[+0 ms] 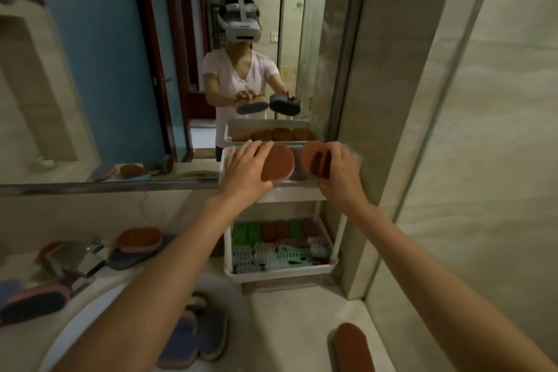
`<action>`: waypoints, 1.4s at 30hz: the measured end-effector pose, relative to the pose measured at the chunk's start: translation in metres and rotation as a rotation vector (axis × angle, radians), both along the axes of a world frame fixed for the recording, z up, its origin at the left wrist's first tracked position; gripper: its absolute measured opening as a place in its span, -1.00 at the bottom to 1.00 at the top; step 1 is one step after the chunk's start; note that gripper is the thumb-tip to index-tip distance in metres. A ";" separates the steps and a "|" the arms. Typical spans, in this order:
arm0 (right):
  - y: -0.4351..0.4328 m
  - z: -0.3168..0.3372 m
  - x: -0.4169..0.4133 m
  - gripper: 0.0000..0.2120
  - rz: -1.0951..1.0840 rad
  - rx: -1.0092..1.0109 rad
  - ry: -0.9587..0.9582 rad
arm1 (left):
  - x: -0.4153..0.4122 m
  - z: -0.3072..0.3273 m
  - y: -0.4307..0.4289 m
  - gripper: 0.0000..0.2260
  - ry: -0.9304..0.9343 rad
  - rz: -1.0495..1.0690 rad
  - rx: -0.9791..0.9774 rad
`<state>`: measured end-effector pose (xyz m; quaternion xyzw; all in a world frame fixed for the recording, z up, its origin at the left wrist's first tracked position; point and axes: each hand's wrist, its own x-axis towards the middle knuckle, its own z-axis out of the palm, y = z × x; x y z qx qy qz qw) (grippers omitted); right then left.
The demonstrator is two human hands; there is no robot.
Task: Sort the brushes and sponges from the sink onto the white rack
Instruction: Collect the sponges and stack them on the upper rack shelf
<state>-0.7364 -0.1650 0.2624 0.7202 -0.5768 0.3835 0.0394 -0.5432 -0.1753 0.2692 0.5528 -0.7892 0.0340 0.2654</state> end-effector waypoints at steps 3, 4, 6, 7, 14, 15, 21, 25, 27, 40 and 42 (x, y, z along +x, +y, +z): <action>-0.009 -0.001 -0.004 -0.42 0.025 0.147 0.069 | 0.000 -0.005 -0.017 -0.31 -0.044 -0.017 0.129; -0.011 -0.002 -0.004 -0.41 0.026 0.183 0.091 | 0.000 -0.008 -0.021 -0.32 -0.048 -0.020 0.175; -0.015 0.000 -0.002 -0.42 0.025 0.218 0.118 | 0.001 -0.010 -0.027 -0.36 -0.040 -0.020 0.251; -0.017 0.001 -0.001 -0.44 0.026 0.231 0.120 | 0.002 -0.010 -0.029 -0.38 -0.031 -0.022 0.288; -0.033 0.006 0.002 -0.51 0.025 0.369 0.149 | 0.002 -0.011 -0.034 -0.47 -0.061 -0.047 0.479; -0.034 0.006 0.003 -0.52 0.036 0.391 0.168 | 0.002 -0.012 -0.033 -0.47 -0.087 -0.053 0.500; -0.035 -0.006 0.003 -0.65 -0.001 0.542 0.165 | 0.002 -0.016 -0.026 -0.45 -0.155 -0.106 0.485; -0.030 -0.016 0.001 -0.73 -0.018 0.477 0.163 | -0.001 -0.017 -0.027 -0.45 -0.163 -0.115 0.483; -0.029 -0.017 0.003 -0.72 -0.010 0.458 0.182 | -0.005 -0.018 -0.026 -0.45 -0.160 -0.107 0.467; 0.068 -0.123 0.005 -0.71 -0.012 0.072 -0.270 | -0.048 -0.071 0.064 -0.68 0.389 -0.052 -0.030; 0.087 -0.161 -0.001 -0.70 -0.106 0.278 -0.326 | -0.056 -0.099 0.085 -0.69 0.413 -0.022 0.042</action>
